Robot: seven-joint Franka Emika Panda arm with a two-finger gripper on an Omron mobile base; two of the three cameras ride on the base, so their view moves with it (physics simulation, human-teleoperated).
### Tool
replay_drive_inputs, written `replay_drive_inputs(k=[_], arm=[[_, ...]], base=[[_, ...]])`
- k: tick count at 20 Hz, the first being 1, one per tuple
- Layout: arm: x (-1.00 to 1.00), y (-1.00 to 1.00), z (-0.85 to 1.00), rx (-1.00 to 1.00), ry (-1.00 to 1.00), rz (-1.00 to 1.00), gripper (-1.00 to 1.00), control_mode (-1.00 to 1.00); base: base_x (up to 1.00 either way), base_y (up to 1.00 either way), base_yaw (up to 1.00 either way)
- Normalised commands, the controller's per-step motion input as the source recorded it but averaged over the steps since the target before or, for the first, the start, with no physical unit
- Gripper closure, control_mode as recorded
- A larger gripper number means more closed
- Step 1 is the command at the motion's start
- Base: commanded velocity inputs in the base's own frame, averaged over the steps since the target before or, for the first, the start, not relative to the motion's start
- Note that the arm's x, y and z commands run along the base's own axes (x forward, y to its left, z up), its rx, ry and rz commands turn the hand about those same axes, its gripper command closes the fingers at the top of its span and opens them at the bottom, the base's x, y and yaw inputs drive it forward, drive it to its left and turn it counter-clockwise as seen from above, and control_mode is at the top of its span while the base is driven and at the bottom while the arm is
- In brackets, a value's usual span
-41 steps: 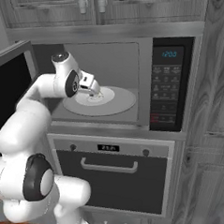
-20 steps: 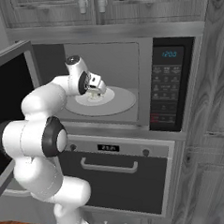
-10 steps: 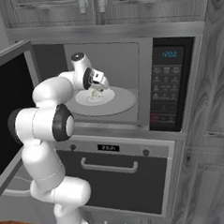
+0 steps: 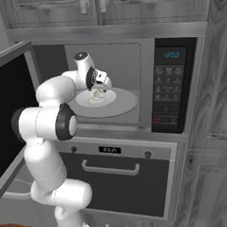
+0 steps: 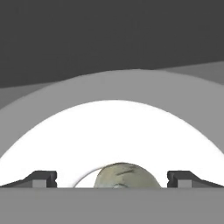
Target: Pick the garlic from the microwave and place it on plate located on the counter.
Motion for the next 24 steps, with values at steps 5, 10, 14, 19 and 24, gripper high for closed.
replay_drive_inputs(k=[5, 10, 14, 19, 24], arm=[[-0.26, 0.00, 0.00, 0.00, 0.00, -0.01, -1.00, -1.00], [-0.43, 0.00, 0.00, 0.00, -0.01, 0.00, -1.00, -1.00], [-0.17, 0.00, -0.03, 0.00, -0.01, 0.00, -1.00, -1.00], [0.15, 0.00, -0.09, 0.00, -0.01, 0.00, -1.00, -1.00], [0.20, 0.00, -0.15, 0.00, 0.00, 0.00, -1.00, -1.00]], base=[[0.00, 0.00, 0.00], [0.00, 0.00, 0.00], [0.00, 0.00, 0.00], [0.00, 0.00, 0.00], [0.00, 0.00, 0.00]])
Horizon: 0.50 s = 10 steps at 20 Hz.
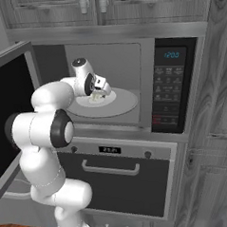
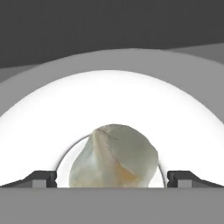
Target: Pick the garlic from the microwave and place it on plate located on the counter.
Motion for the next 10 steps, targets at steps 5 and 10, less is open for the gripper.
replay_drive_inputs(k=[5, 10], arm=[[0.12, 0.00, -0.18, 0.00, 0.00, 0.00, 1.00, -1.00], [0.00, 0.00, -0.03, 0.00, 0.00, 0.00, 1.00, -1.00]], base=[[0.00, 0.00, 0.00], [0.00, 0.00, 0.00]])
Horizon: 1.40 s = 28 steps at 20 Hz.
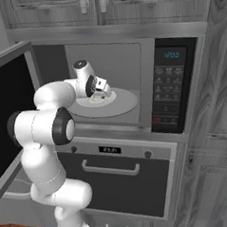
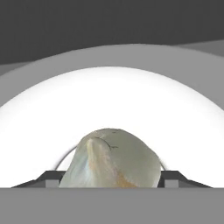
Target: Pick the garlic from the microwave and place it on plate located on the counter.
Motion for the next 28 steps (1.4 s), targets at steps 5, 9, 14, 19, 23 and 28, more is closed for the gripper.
replay_drive_inputs(k=[5, 9, 14, 19, 23, 28], arm=[[-0.17, 0.00, 0.14, 0.00, -0.05, 0.00, 1.00, -1.00], [-0.93, -0.01, 0.66, 0.00, 0.00, -0.01, 1.00, -1.00], [-0.92, -0.06, 0.55, -0.01, 0.10, 0.00, 1.00, -1.00], [-1.00, -0.25, 0.00, 0.00, 0.01, 0.05, 1.00, -1.00], [-0.99, 0.00, 0.06, 0.00, 0.00, 0.01, 1.00, -1.00], [-0.73, 0.00, 0.43, 0.00, 0.03, 0.00, 1.00, -1.00]], base=[[0.00, 0.00, 0.00], [0.00, 0.00, 0.00], [0.00, 0.00, 0.00], [0.00, 0.00, 0.00], [0.00, 0.00, 0.00], [0.00, 0.00, 0.00]])
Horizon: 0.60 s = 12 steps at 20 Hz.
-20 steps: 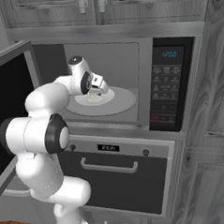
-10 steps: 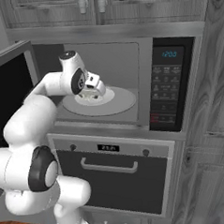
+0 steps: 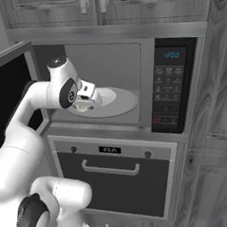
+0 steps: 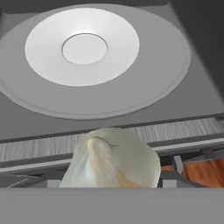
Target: Pick the garlic from the microwave and place it on plate located on the counter.
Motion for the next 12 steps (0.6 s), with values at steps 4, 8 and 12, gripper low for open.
replay_drive_inputs(k=[4, 8, 12], arm=[[-0.50, 0.00, 0.57, -0.02, 0.05, 0.00, 1.00, -1.00], [-0.69, -0.01, 0.37, -0.01, 0.01, 0.00, 1.00, -1.00], [-0.92, 0.00, 0.14, -0.01, 0.00, 0.00, 1.00, -1.00]], base=[[0.00, 0.00, 0.00], [0.00, 0.00, 0.00], [0.00, 0.00, 0.00]])
